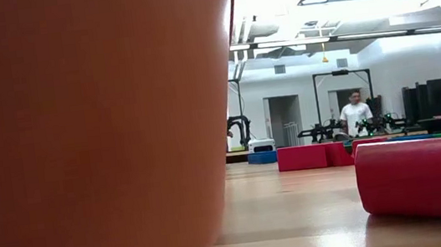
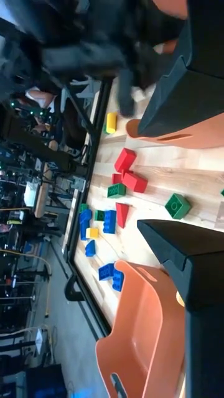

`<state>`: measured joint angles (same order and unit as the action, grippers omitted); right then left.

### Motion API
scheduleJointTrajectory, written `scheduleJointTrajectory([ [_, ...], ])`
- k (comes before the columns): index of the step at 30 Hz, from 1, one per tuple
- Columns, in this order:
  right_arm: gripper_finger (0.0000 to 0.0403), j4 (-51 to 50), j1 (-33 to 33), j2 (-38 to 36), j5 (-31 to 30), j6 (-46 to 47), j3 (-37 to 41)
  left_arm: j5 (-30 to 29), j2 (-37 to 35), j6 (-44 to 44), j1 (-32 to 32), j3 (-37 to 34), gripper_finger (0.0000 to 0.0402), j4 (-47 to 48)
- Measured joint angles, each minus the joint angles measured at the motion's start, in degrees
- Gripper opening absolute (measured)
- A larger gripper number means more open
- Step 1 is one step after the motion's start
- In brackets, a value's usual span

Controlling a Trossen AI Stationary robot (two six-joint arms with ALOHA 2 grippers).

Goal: Sort blocks
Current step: Put the red block into the top orange bin

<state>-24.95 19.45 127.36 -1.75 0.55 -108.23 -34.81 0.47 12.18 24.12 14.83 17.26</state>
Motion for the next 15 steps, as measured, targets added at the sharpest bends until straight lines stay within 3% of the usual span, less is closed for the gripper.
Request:
scheduleJointTrajectory([
  [9,0.0223,-10.7,6.1,-10.7,-20.7,0.1,0.5,0.1,0.0,-0.5,0.0,0.0,0.0223,0.0],
  [15,0.0223,-16.4,7.9,-14.6,-28.1,7.3,4.4,0.4,0.0,-0.8,0.0,0.0,0.0223,0.0],
])
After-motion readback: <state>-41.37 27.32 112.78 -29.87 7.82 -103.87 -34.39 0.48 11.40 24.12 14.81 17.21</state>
